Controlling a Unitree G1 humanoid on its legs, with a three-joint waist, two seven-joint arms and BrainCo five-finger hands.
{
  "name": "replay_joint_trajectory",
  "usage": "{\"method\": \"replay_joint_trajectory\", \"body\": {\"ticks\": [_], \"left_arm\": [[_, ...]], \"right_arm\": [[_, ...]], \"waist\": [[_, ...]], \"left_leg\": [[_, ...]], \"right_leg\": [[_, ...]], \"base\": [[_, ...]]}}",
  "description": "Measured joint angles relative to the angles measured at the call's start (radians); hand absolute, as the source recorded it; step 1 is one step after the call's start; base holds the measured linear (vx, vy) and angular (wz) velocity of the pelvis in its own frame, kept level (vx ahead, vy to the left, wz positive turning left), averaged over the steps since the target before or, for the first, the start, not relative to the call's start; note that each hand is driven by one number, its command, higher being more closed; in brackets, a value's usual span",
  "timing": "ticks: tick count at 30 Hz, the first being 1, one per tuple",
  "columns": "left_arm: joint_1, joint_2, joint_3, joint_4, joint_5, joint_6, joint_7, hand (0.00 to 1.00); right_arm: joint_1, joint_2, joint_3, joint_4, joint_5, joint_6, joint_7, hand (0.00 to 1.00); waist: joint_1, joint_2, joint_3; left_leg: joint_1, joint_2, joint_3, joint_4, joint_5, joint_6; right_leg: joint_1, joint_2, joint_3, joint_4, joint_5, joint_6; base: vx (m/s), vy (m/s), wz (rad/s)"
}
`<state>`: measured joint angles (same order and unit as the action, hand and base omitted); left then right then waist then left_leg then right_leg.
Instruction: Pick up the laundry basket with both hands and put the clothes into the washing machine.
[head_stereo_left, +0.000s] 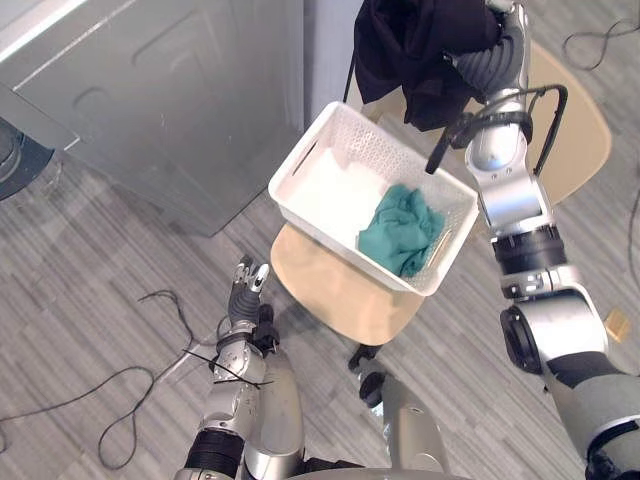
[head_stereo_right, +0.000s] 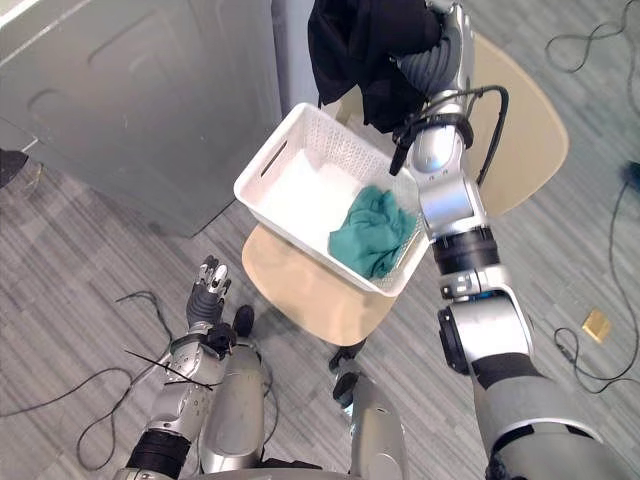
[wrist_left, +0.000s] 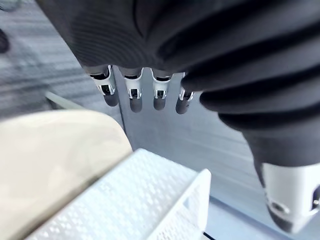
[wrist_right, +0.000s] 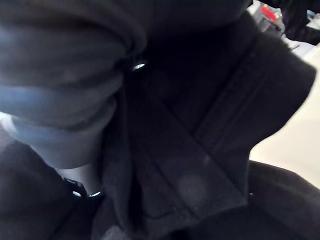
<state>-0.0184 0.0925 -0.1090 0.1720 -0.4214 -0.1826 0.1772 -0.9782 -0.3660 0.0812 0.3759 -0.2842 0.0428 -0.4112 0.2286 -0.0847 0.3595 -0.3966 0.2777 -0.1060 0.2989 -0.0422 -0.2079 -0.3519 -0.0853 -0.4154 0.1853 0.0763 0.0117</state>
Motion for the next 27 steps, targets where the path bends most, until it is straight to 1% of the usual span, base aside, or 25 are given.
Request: {"method": "replay_joint_trajectory", "body": {"ticks": [1,2,3,4,5,6,8,9,10,11,13,14,16,17,18,19,20,21,22,24,25,27], "left_arm": [[0.003,0.009,-0.008,-0.024,0.007,0.000,0.000,0.00],[0.015,0.013,-0.011,-0.078,0.036,0.000,0.000,0.00],[0.032,0.029,-0.008,-0.132,0.077,-0.003,0.000,0.00],[0.038,0.037,-0.007,-0.157,0.091,-0.006,0.000,0.00],[0.041,0.058,-0.003,-0.204,0.111,-0.014,0.001,0.00],[0.040,0.078,0.012,-0.254,0.124,-0.022,0.001,0.00],[0.034,0.097,0.048,-0.323,0.128,-0.028,0.002,0.00],[0.034,0.108,0.074,-0.370,0.128,-0.033,0.002,0.00],[0.034,0.115,0.083,-0.392,0.128,-0.037,0.002,0.00],[0.033,0.126,0.097,-0.426,0.124,-0.045,0.001,0.00],[0.028,0.153,0.123,-0.469,0.117,-0.061,-0.003,0.00],[0.027,0.157,0.126,-0.473,0.115,-0.062,-0.004,0.00],[0.017,0.169,0.157,-0.478,0.044,-0.066,-0.030,0.00],[0.016,0.173,0.160,-0.477,0.025,-0.066,-0.038,0.00],[0.016,0.195,0.159,-0.476,-0.026,-0.066,-0.056,0.00],[0.016,0.208,0.160,-0.474,-0.053,-0.065,-0.068,0.00],[0.016,0.229,0.159,-0.472,-0.103,-0.063,-0.089,0.00],[0.016,0.263,0.157,-0.462,-0.167,-0.061,-0.118,0.00],[0.016,0.281,0.155,-0.450,-0.192,-0.061,-0.131,0.00],[0.016,0.363,0.118,-0.405,-0.316,-0.041,-0.200,0.00],[0.017,0.382,0.105,-0.399,-0.321,-0.036,-0.209,0.00],[0.016,0.441,0.064,-0.367,-0.323,-0.018,-0.251,0.00]], "right_arm": [[0.019,0.006,0.000,-0.017,0.000,-0.003,0.000,1.00],[0.071,0.020,0.000,-0.060,-0.001,-0.013,0.001,1.00],[0.125,0.043,0.003,-0.096,-0.003,-0.032,0.003,1.00],[0.150,0.053,0.010,-0.113,-0.004,-0.040,0.004,1.00],[0.193,0.065,0.026,-0.148,-0.009,-0.057,0.012,1.00],[0.227,0.074,0.049,-0.175,-0.020,-0.076,0.028,1.00],[0.289,0.085,0.086,-0.235,-0.032,-0.094,0.061,1.00],[0.342,0.088,0.110,-0.279,-0.032,-0.115,0.090,1.00],[0.366,0.088,0.126,-0.299,-0.032,-0.122,0.102,1.00],[0.400,0.092,0.143,-0.327,-0.031,-0.135,0.134,1.00],[0.477,0.101,0.169,-0.380,-0.030,-0.164,0.193,1.00],[0.495,0.105,0.174,-0.388,-0.030,-0.170,0.203,1.00],[0.528,0.106,0.193,-0.406,-0.013,-0.196,0.265,1.00],[0.538,0.105,0.195,-0.411,-0.001,-0.198,0.279,1.00],[0.561,0.099,0.197,-0.424,0.017,-0.203,0.299,1.00],[0.569,0.097,0.199,-0.427,0.022,-0.204,0.308,1.00],[0.578,0.090,0.206,-0.431,0.043,-0.207,0.323,1.00],[0.584,0.076,0.222,-0.432,0.056,-0.213,0.341,1.00],[0.585,0.068,0.232,-0.432,0.062,-0.213,0.350,1.00],[0.586,0.026,0.271,-0.439,0.102,-0.219,0.381,1.00],[0.586,0.019,0.276,-0.441,0.113,-0.222,0.389,1.00],[0.586,0.002,0.301,-0.441,0.138,-0.228,0.399,1.00]], "waist": [[-0.002,-0.003,-0.003],[-0.010,-0.007,-0.020],[-0.020,-0.014,-0.046],[-0.026,-0.015,-0.057],[-0.036,-0.016,-0.074],[-0.049,-0.017,-0.088],[-0.057,-0.018,-0.113],[-0.068,-0.019,-0.131],[-0.076,-0.018,-0.137],[-0.082,-0.018,-0.144],[-0.100,-0.019,-0.198],[-0.103,-0.019,-0.214],[-0.109,-0.018,-0.232],[-0.112,-0.017,-0.240],[-0.115,-0.017,-0.256],[-0.116,-0.017,-0.262],[-0.121,-0.017,-0.270],[-0.135,-0.014,-0.279],[-0.138,-0.013,-0.282],[-0.149,-0.001,-0.296],[-0.158,0.001,-0.297],[-0.160,0.004,-0.298]], "left_leg": [[0.014,0.000,0.005,0.001,-0.006,0.001],[0.034,0.000,0.016,0.004,-0.020,0.005],[0.052,-0.001,0.032,0.005,-0.032,0.012],[0.062,-0.001,0.039,0.005,-0.037,0.012],[0.082,0.000,0.055,0.006,-0.047,0.015],[0.102,0.000,0.070,0.006,-0.055,0.015],[0.133,0.001,0.095,0.005,-0.066,0.015],[0.155,0.001,0.113,0.001,-0.074,0.017],[0.169,0.000,0.117,-0.002,-0.077,0.017],[0.194,-0.001,0.125,-0.010,-0.082,0.017],[0.226,-0.003,0.151,-0.026,-0.092,0.019],[0.233,-0.003,0.157,-0.031,-0.094,0.020],[0.298,-0.004,0.192,-0.059,-0.098,0.021],[0.305,-0.004,0.196,-0.062,-0.100,0.021],[0.324,-0.004,0.211,-0.070,-0.103,0.021],[0.331,-0.005,0.220,-0.075,-0.103,0.021],[0.339,-0.006,0.226,-0.079,-0.104,0.022],[0.351,-0.008,0.235,-0.086,-0.104,0.022],[0.360,-0.009,0.238,-0.090,-0.104,0.022],[0.378,-0.014,0.254,-0.095,-0.106,0.024],[0.383,-0.015,0.257,-0.096,-0.106,0.024],[0.413,-0.017,0.272,-0.111,-0.106,0.024]], "right_leg": [[0.011,0.000,0.005,-0.003,0.000,0.000],[0.033,0.001,0.011,-0.014,0.001,0.003],[0.046,0.002,0.024,-0.026,0.004,0.008],[0.055,0.004,0.032,-0.034,0.007,0.012],[0.073,0.006,0.041,-0.053,0.013,0.016],[0.091,0.010,0.059,-0.070,0.026,0.013],[0.118,0.014,0.076,-0.101,0.040,0.018],[0.133,0.015,0.090,-0.112,0.044,0.022],[0.147,0.015,0.093,-0.121,0.045,0.024],[0.167,0.015,0.101,-0.129,0.046,0.024],[0.192,0.017,0.121,-0.160,0.052,0.033],[0.195,0.017,0.124,-0.164,0.053,0.034],[0.234,0.020,0.153,-0.181,0.054,0.036],[0.239,0.021,0.158,-0.187,0.056,0.038],[0.246,0.022,0.173,-0.194,0.058,0.040],[0.246,0.022,0.178,-0.194,0.059,0.041],[0.249,0.022,0.185,-0.196,0.059,0.042],[0.257,0.022,0.190,-0.205,0.063,0.043],[0.261,0.022,0.196,-0.208,0.065,0.043],[0.264,0.020,0.216,-0.208,0.069,0.043],[0.265,0.019,0.219,-0.209,0.070,0.043],[0.287,0.020,0.229,-0.217,0.073,0.044]], "base": [[0.08,0.022,-0.17],[0.07,0.036,-0.20],[0.06,0.044,-0.22],[0.08,0.055,-0.29],[0.09,0.073,-0.30],[0.10,0.074,-0.33],[0.09,0.065,-0.34],[0.09,0.059,-0.28],[0.08,0.051,-0.20],[0.07,0.043,-0.19],[0.10,0.052,-0.21],[0.09,0.038,-0.21],[0.08,0.027,-0.30],[0.07,0.021,-0.32],[0.04,0.011,-0.24],[0.05,0.013,-0.27],[0.04,0.015,-0.17],[0.03,0.014,-0.15],[0.03,0.016,-0.23],[0.02,0.020,-0.23],[0.01,0.025,-0.15],[-0.01,0.016,-0.14]]}}
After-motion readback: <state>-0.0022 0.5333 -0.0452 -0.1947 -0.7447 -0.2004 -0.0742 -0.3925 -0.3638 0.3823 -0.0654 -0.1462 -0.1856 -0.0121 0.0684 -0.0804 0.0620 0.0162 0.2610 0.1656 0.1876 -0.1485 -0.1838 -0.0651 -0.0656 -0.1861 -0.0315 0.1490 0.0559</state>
